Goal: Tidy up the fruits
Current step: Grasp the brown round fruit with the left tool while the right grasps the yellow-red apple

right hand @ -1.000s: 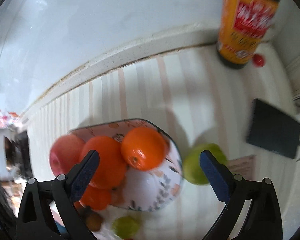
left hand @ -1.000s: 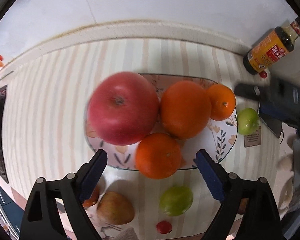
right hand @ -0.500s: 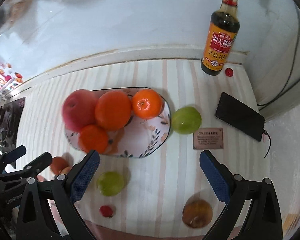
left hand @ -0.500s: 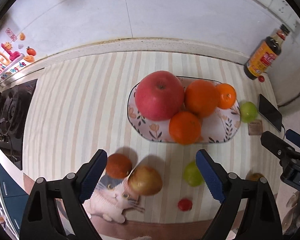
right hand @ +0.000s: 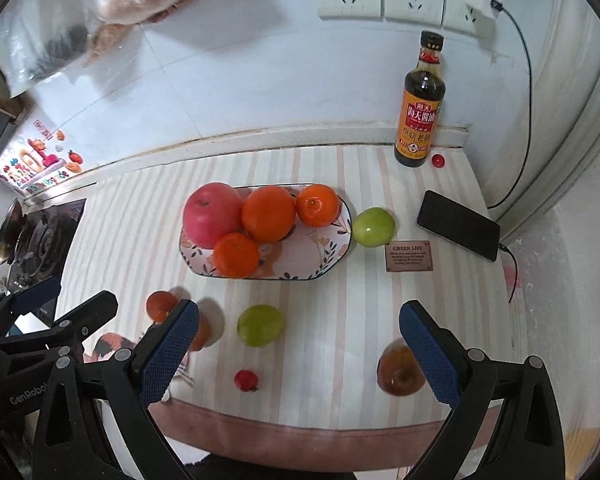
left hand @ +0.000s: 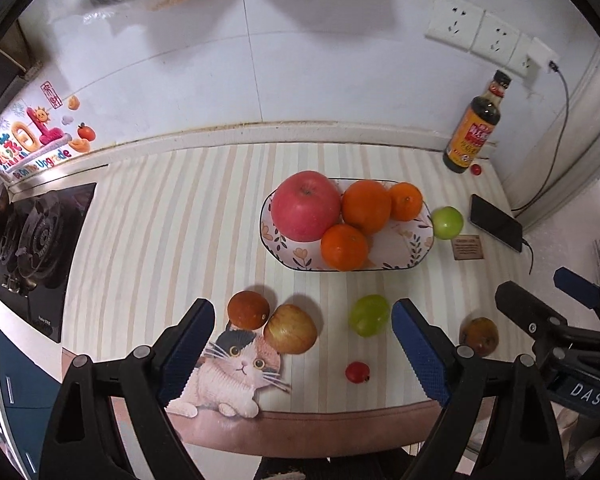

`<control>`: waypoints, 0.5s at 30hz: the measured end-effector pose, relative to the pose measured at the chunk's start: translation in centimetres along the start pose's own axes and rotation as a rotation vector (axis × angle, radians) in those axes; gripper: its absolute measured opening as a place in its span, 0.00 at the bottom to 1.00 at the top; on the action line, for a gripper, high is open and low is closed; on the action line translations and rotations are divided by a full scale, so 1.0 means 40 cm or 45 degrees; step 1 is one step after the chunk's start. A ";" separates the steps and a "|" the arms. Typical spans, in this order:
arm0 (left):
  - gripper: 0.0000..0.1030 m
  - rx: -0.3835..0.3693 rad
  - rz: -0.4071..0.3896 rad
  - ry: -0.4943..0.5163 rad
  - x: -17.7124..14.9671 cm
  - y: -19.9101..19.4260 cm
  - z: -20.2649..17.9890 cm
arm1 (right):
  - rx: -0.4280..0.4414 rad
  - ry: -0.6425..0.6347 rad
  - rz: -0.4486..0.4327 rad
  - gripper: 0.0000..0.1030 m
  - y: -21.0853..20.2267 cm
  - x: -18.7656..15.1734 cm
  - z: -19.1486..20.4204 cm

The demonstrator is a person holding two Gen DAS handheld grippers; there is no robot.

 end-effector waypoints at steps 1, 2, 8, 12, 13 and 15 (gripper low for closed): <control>0.88 0.000 -0.008 0.002 -0.005 -0.012 0.002 | 0.008 0.001 -0.009 0.99 -0.015 -0.007 0.006; 0.88 0.005 -0.016 0.005 -0.011 -0.020 0.004 | 0.006 -0.004 -0.014 0.99 -0.025 -0.013 0.011; 0.88 0.001 -0.039 0.012 -0.043 -0.060 0.016 | 0.001 -0.027 -0.066 0.99 -0.100 -0.034 0.041; 0.88 -0.008 -0.044 -0.006 -0.057 -0.074 0.026 | 0.015 -0.036 -0.077 0.99 -0.124 -0.043 0.059; 0.88 -0.010 -0.044 -0.012 -0.060 -0.075 0.029 | 0.028 -0.031 -0.078 0.99 -0.128 -0.047 0.064; 0.88 -0.017 -0.039 -0.025 -0.066 -0.076 0.036 | 0.040 -0.023 -0.080 0.99 -0.131 -0.053 0.070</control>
Point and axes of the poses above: each gripper's, at about its wrist camera, not at the fingertips, and y roughly the way its jaws point, z to its left, x to its top, the point moved 3 cm from there along y, roughly the way its jaws point, and after that the axes turned 10 degrees about x, right-handed, at the moved point
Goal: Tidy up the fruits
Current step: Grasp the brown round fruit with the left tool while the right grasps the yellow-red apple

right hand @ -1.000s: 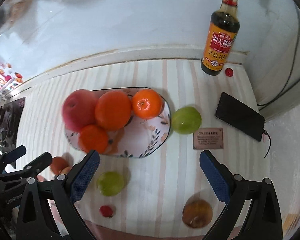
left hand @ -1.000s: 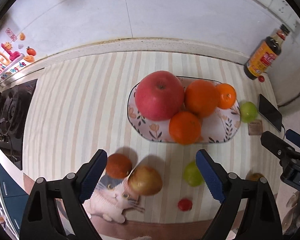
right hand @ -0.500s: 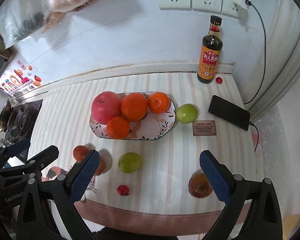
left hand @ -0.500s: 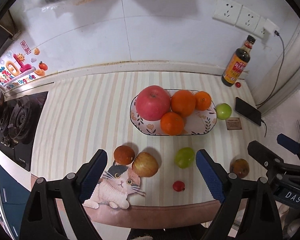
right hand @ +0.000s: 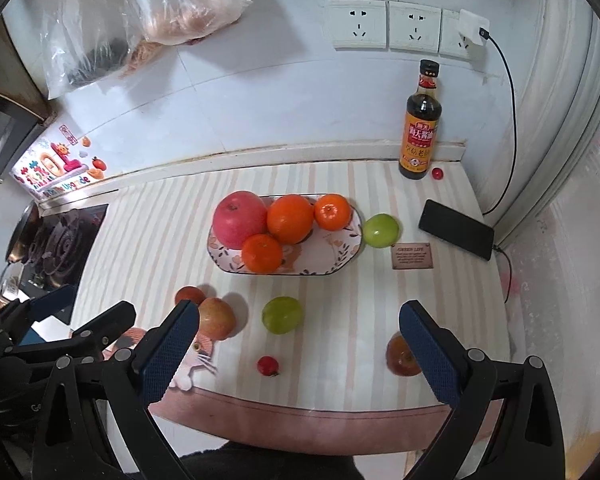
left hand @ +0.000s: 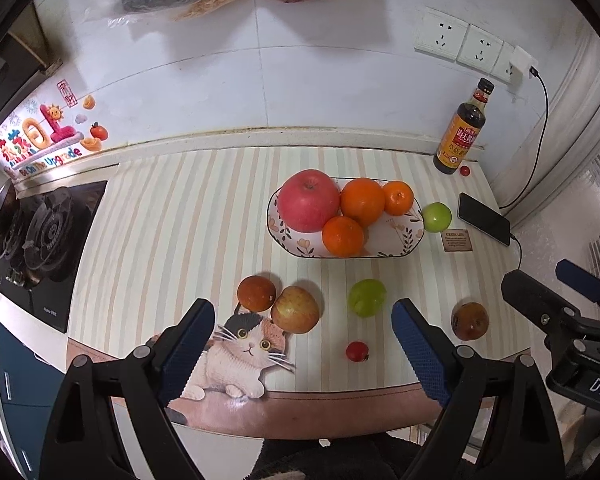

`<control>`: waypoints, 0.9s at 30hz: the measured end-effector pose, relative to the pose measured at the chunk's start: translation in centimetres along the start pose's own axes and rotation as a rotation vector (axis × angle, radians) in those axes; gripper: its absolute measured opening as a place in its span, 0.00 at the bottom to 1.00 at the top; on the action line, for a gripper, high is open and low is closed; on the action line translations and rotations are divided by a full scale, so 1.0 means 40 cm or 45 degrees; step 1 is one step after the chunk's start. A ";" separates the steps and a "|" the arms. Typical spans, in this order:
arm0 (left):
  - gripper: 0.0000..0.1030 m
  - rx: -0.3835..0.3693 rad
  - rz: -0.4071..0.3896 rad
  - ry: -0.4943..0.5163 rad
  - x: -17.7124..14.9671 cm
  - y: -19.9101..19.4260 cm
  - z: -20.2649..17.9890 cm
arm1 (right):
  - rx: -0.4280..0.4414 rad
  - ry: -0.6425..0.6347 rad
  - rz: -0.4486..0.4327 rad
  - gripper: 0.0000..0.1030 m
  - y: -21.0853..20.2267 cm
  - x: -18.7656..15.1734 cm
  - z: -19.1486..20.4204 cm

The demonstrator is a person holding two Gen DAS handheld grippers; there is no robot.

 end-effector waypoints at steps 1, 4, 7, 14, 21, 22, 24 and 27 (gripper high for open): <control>0.88 -0.001 0.001 -0.010 -0.001 0.001 0.005 | 0.006 0.006 0.002 0.99 0.001 -0.003 0.002; 0.98 0.007 0.003 -0.043 -0.002 0.018 0.030 | 0.038 0.044 0.023 0.99 0.030 -0.014 -0.007; 1.00 0.052 0.027 -0.076 -0.005 0.060 0.077 | 0.076 0.090 0.089 0.99 0.086 -0.029 -0.022; 1.00 0.199 0.187 -0.143 -0.038 0.208 0.218 | 0.220 0.204 0.308 0.99 0.295 -0.086 -0.029; 1.00 0.297 0.325 -0.225 -0.071 0.339 0.355 | 0.324 0.269 0.481 0.99 0.545 -0.112 0.042; 1.00 0.306 0.337 -0.228 -0.071 0.353 0.364 | 0.318 0.263 0.497 0.99 0.576 -0.116 0.054; 1.00 0.308 0.364 -0.229 -0.073 0.384 0.374 | 0.301 0.250 0.541 0.99 0.639 -0.126 0.071; 1.00 0.288 0.399 -0.233 -0.074 0.426 0.381 | 0.283 0.235 0.589 0.97 0.717 -0.138 0.094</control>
Point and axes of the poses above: each gripper's, at about its wrist camera, not at the fingertips, and y roughly the way its jaws point, z to its left, x to its top, the point moved 3 cm from there along y, roughly the way its jaws point, and after that the axes turned 10 degrees about x, right-handed, at the moved point
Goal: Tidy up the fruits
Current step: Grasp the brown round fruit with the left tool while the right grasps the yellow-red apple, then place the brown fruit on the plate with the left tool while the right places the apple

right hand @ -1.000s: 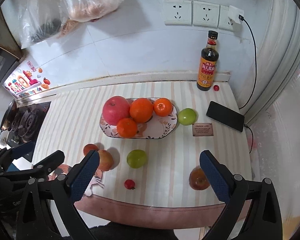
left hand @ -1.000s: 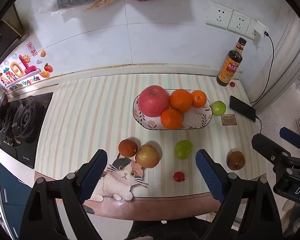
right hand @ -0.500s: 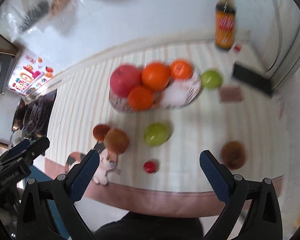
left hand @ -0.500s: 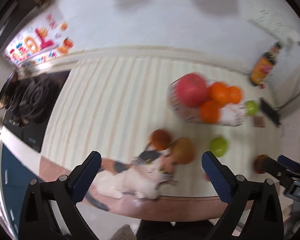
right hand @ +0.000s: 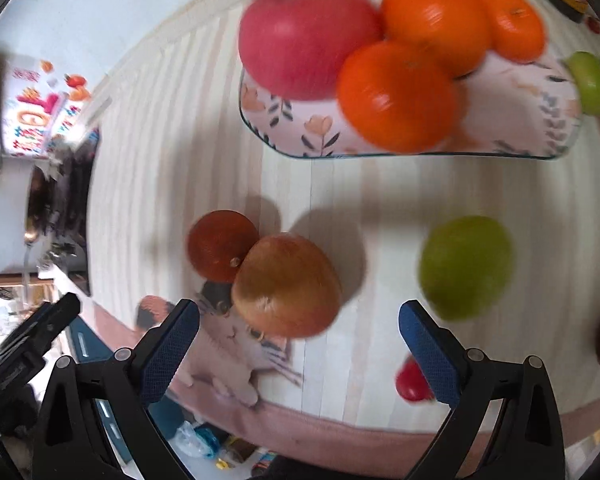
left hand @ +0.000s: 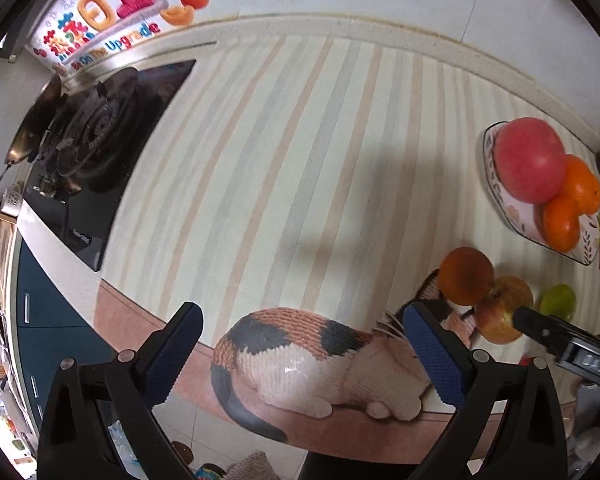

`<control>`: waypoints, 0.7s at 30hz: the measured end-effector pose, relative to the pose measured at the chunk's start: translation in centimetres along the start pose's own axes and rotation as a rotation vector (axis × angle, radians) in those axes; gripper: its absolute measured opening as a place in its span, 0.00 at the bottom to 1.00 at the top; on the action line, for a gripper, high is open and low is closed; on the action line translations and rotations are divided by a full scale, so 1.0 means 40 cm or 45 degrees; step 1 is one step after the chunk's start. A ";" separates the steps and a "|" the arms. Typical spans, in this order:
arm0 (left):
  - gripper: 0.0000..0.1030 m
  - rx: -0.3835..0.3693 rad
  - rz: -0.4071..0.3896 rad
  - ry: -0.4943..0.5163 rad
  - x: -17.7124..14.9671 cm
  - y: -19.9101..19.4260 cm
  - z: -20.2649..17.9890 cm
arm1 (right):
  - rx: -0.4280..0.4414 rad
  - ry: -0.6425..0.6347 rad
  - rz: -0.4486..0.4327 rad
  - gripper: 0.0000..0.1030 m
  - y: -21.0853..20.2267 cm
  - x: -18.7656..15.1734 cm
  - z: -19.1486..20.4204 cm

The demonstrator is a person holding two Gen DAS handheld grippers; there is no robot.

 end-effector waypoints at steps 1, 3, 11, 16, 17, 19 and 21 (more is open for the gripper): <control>1.00 -0.010 0.010 0.002 0.004 0.009 -0.003 | 0.008 0.002 0.011 0.94 0.021 0.007 0.002; 1.00 -0.034 0.038 0.018 0.011 0.032 -0.019 | 0.037 0.000 0.047 0.76 0.067 0.014 0.008; 1.00 -0.221 0.141 0.133 0.046 0.077 -0.163 | -0.011 -0.012 0.041 0.70 0.074 -0.027 -0.023; 1.00 -0.313 0.240 0.226 0.057 0.120 -0.275 | -0.029 0.034 0.027 0.70 0.052 -0.052 -0.052; 1.00 -0.330 0.260 0.246 0.057 0.130 -0.296 | -0.028 0.038 0.024 0.70 0.049 -0.051 -0.054; 0.98 -0.344 0.276 0.279 0.057 0.146 -0.328 | -0.032 0.050 0.017 0.70 0.045 -0.049 -0.056; 0.73 -0.336 0.285 0.320 0.053 0.161 -0.354 | -0.043 0.046 0.012 0.70 0.037 -0.060 -0.060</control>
Point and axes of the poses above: each gripper's, at about its wrist camera, not at the fingertips, and y roughly the way its jaws point, z to its left, x to its top, the point moved 3 cm from there along y, roughly the way its jaws point, and after that the axes turned 10 degrees about x, right-handed, at the moved point
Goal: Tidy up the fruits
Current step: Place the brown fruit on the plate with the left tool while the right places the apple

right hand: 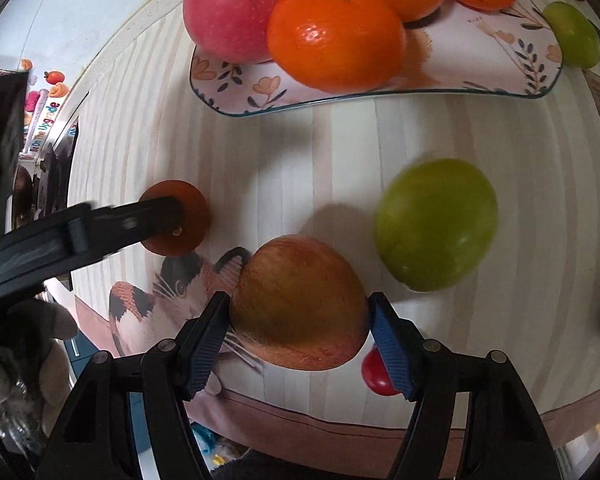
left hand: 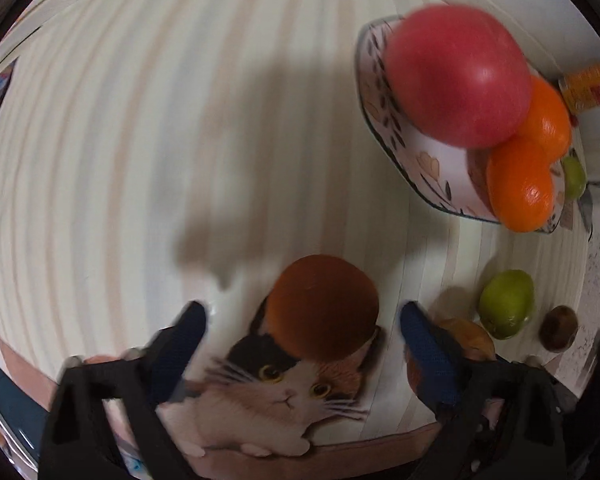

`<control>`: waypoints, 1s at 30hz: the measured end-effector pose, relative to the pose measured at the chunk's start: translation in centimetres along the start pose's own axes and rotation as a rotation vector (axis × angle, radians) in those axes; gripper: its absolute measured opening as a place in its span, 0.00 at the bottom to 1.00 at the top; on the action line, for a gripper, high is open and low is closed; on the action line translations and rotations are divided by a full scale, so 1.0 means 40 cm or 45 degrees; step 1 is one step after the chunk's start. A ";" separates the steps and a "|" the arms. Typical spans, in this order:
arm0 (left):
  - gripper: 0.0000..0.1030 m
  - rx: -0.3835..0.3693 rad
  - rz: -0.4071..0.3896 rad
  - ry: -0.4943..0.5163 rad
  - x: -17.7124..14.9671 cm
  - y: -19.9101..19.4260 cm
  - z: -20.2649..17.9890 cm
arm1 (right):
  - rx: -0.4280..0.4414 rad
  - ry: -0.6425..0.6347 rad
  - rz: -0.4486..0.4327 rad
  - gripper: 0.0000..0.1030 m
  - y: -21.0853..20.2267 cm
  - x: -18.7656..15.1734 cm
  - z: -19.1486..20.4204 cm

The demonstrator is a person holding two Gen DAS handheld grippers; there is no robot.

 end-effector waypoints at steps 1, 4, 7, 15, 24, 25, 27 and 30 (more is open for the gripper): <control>0.57 -0.020 0.012 0.007 0.000 0.008 -0.005 | -0.006 0.001 0.000 0.70 0.000 -0.004 0.000; 0.52 -0.030 -0.001 -0.002 -0.006 0.010 -0.012 | -0.007 0.008 0.004 0.70 -0.008 -0.012 -0.007; 0.52 -0.001 -0.020 0.004 -0.032 0.006 -0.013 | 0.003 0.019 0.012 0.70 -0.010 -0.018 -0.013; 0.52 0.001 0.006 -0.008 -0.134 0.021 -0.007 | 0.027 0.016 0.029 0.71 -0.022 -0.013 -0.030; 0.52 -0.117 -0.035 -0.073 -0.120 -0.047 0.060 | -0.006 -0.029 -0.013 0.70 -0.061 -0.019 -0.028; 0.52 -0.170 -0.040 -0.094 -0.106 -0.068 0.066 | 0.015 -0.014 -0.036 0.70 -0.081 -0.019 -0.029; 0.52 -0.258 -0.053 -0.132 -0.076 -0.107 0.077 | 0.055 0.009 -0.073 0.70 -0.121 -0.016 -0.032; 0.52 -0.367 -0.082 -0.177 -0.027 -0.159 0.070 | 0.119 0.061 -0.155 0.70 -0.199 0.000 -0.051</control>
Point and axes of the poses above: each gripper's, at about its wrist camera, not at the fingertips, and y roughly the way its jaws point, z to its left, x to its top, the point moved 3 cm from there along y, roughly the way its jaws point, and after that the axes turned 10 degrees about x, right-handed, at the moved point
